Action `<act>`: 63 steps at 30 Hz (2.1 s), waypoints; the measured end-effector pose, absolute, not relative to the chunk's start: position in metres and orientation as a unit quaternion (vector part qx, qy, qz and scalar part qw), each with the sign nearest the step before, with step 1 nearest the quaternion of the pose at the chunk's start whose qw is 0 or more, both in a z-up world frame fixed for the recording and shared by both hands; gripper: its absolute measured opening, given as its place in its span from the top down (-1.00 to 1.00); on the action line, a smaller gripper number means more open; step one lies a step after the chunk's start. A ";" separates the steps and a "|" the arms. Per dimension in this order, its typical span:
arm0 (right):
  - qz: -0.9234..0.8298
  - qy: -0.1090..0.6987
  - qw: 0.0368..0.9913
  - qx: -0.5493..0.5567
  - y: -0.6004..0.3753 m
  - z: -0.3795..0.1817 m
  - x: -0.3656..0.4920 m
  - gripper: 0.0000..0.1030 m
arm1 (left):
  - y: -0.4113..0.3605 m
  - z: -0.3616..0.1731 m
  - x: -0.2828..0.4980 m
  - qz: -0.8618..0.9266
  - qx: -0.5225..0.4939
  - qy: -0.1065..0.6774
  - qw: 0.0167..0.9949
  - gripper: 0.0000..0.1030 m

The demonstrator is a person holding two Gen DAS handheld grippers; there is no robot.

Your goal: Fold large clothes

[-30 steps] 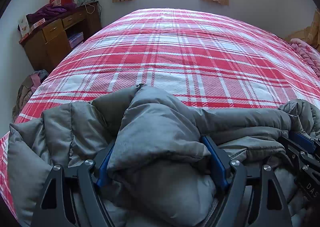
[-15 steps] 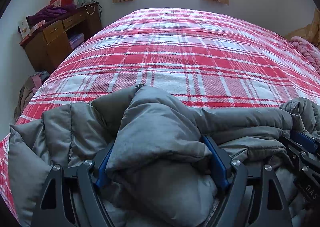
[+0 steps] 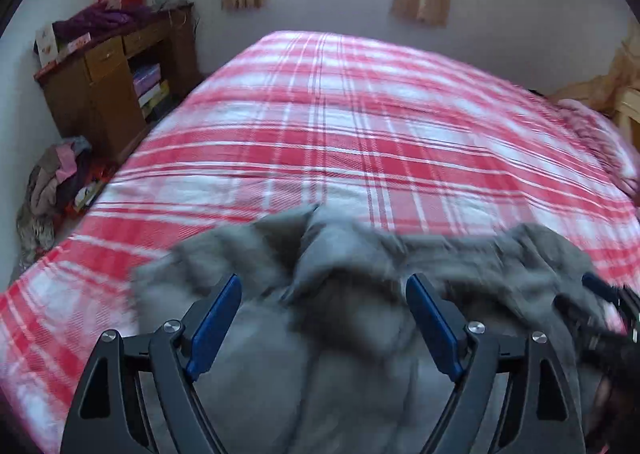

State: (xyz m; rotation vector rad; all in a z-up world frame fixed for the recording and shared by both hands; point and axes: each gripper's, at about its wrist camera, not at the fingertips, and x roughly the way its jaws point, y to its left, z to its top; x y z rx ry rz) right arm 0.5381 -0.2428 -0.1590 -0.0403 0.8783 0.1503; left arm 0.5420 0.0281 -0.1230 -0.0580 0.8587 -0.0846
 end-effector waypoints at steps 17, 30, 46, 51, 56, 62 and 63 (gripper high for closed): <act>0.037 0.465 0.881 0.080 -0.363 -0.170 0.238 -0.58 | 0.121 -0.184 0.221 -0.022 -0.008 0.444 0.896 -0.65; 0.047 0.457 0.883 0.098 -0.354 -0.191 0.145 -0.57 | 0.122 -0.217 0.170 -0.033 -0.045 0.461 0.886 -0.65; 0.146 0.380 0.897 0.172 -0.363 -0.134 0.096 0.76 | 0.124 -0.118 0.094 -0.152 -0.059 0.366 0.916 0.93; 0.172 0.319 0.916 0.175 -0.371 -0.070 0.075 0.77 | 0.143 -0.048 0.076 -0.195 -0.101 0.309 0.926 0.93; 0.177 0.252 0.939 0.156 -0.371 -0.015 0.095 0.77 | 0.139 -0.021 0.126 -0.193 -0.066 0.282 0.937 0.93; 0.137 0.215 0.957 0.137 -0.371 -0.010 0.203 0.78 | 0.143 -0.041 0.234 -0.148 -0.050 0.286 0.945 0.92; 0.134 0.215 0.958 0.133 -0.368 -0.012 0.219 0.78 | 0.141 -0.045 0.245 -0.150 -0.045 0.287 0.945 0.86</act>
